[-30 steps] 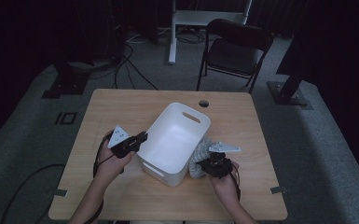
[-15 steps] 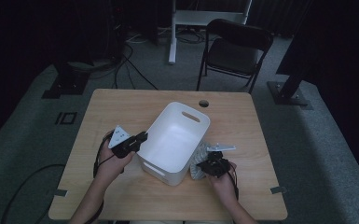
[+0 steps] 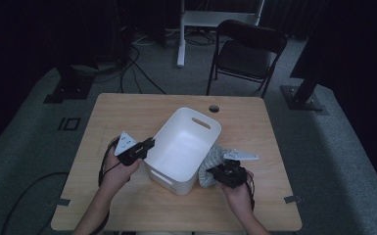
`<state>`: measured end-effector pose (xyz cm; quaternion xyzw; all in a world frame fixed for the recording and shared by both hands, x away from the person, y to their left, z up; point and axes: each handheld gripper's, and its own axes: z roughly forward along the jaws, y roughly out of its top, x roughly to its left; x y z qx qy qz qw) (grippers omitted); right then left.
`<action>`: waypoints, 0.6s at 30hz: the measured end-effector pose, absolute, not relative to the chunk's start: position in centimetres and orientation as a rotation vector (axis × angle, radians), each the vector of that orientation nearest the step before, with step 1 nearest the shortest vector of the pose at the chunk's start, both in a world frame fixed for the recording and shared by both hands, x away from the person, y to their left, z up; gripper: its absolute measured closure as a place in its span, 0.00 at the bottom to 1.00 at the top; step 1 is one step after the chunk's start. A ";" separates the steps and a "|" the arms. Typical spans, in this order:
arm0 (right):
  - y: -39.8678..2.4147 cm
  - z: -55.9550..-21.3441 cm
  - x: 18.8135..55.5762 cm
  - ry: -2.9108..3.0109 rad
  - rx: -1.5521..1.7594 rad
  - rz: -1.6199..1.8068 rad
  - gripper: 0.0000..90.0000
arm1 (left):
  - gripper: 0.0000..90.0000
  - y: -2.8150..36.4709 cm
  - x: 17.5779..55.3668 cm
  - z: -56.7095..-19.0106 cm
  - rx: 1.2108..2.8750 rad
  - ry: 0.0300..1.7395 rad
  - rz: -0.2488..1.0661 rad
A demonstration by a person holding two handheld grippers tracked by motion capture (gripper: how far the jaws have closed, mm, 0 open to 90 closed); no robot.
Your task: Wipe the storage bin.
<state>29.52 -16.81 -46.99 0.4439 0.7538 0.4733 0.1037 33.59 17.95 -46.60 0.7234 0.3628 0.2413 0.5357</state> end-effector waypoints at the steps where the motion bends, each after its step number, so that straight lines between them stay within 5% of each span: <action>1: -16.7 -46.7 29.2 2.216 1.299 1.407 0.86 | 0.93 17.9 33.6 -46.6 1.724 0.865 0.574; 18: -15.8 -49.0 30.4 2.269 1.321 1.284 0.86 | 0.93 17.9 33.5 -46.6 1.723 0.853 0.572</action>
